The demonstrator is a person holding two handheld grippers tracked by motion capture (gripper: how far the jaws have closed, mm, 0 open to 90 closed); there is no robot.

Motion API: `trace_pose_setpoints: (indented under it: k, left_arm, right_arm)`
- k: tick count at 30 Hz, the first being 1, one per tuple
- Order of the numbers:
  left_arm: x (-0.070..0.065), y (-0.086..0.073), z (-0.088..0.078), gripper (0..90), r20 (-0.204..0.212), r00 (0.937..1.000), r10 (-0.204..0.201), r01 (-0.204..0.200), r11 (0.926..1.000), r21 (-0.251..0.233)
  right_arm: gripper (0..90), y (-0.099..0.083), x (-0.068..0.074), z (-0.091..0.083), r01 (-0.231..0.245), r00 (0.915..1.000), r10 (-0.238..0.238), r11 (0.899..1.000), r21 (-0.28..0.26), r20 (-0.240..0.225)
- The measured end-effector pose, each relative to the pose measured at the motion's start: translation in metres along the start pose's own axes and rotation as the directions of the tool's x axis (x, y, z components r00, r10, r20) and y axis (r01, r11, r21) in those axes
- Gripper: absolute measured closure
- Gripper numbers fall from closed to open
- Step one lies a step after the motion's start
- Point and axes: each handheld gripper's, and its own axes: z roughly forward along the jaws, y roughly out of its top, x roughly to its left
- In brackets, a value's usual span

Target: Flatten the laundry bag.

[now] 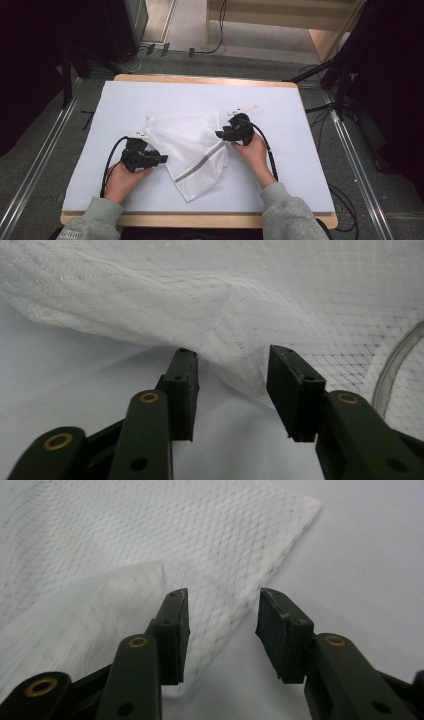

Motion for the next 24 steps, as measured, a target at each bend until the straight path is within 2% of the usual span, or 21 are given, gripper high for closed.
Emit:
trace_pose_setpoints:
  k: [4, 6, 8, 10, 12, 13, 14, 18, 21, 24]
  left_arm:
    - [-0.001, 0.000, 0.004, 73.2, 0.028, 0.9996, -0.008, 0.008, 1.0000, 0.006]
    - [-0.002, 0.001, 0.006, 78.7, 0.037, 0.9993, -0.003, 0.003, 0.9999, 0.010]
    - [-0.002, 0.001, 0.008, 82.1, 0.053, 0.9986, 0.007, -0.008, 0.9998, 0.017]
    - [-0.001, 0.001, 0.008, 86.5, 0.066, 0.9977, 0.017, -0.018, 0.9994, 0.029]
    - [0.000, 0.001, 0.007, 89.1, 0.079, 0.9969, 0.010, -0.013, 0.9992, 0.038]
    - [0.000, 0.001, 0.007, 89.4, 0.081, 0.9967, 0.008, -0.012, 0.9991, 0.041]
    - [0.000, 0.001, 0.007, 90.0, 0.082, 0.9966, 0.005, -0.009, 0.9991, 0.042]
    - [0.001, 0.002, 0.006, 90.0, 0.087, 0.9962, 0.012, -0.016, 0.9987, 0.049]
    - [0.003, 0.003, 0.003, 90.0, 0.078, 0.9968, 0.015, -0.019, 0.9989, 0.044]
    - [0.008, 0.004, -0.003, 90.0, 0.069, 0.9976, 0.001, -0.003, 0.9997, 0.024]
  right_arm:
    - [57.3, 0.002, 0.004, 0.012, 0.008, 1.0000, -0.008, 1.000, 0.020, 0.000]
    - [60.4, 0.002, 0.008, 0.015, 0.040, 0.9990, -0.040, 0.999, 0.013, 0.021]
    - [66.2, 0.002, 0.011, 0.016, 0.047, 0.9984, -0.047, 0.999, 0.013, 0.029]
    - [77.8, 0.002, 0.015, 0.016, 0.079, 0.9943, -0.081, 0.996, 0.028, 0.069]
    - [84.2, 0.003, 0.018, 0.017, 0.097, 0.9912, -0.100, 0.995, 0.033, 0.087]
    - [87.3, 0.003, 0.018, 0.017, 0.091, 0.9920, -0.094, 0.995, 0.039, 0.085]
    - [89.2, 0.004, 0.017, 0.016, 0.060, 0.9954, -0.064, 0.997, 0.048, 0.071]
    - [89.7, 0.005, 0.012, 0.014, 0.025, 0.9987, -0.027, 0.998, 0.055, 0.043]
    - [89.7, 0.007, 0.008, 0.010, 0.009, 0.9990, -0.011, 0.999, 0.049, 0.043]
    - [89.8, 0.008, 0.002, 0.003, -0.009, 0.9987, 0.007, 0.999, 0.038, 0.051]
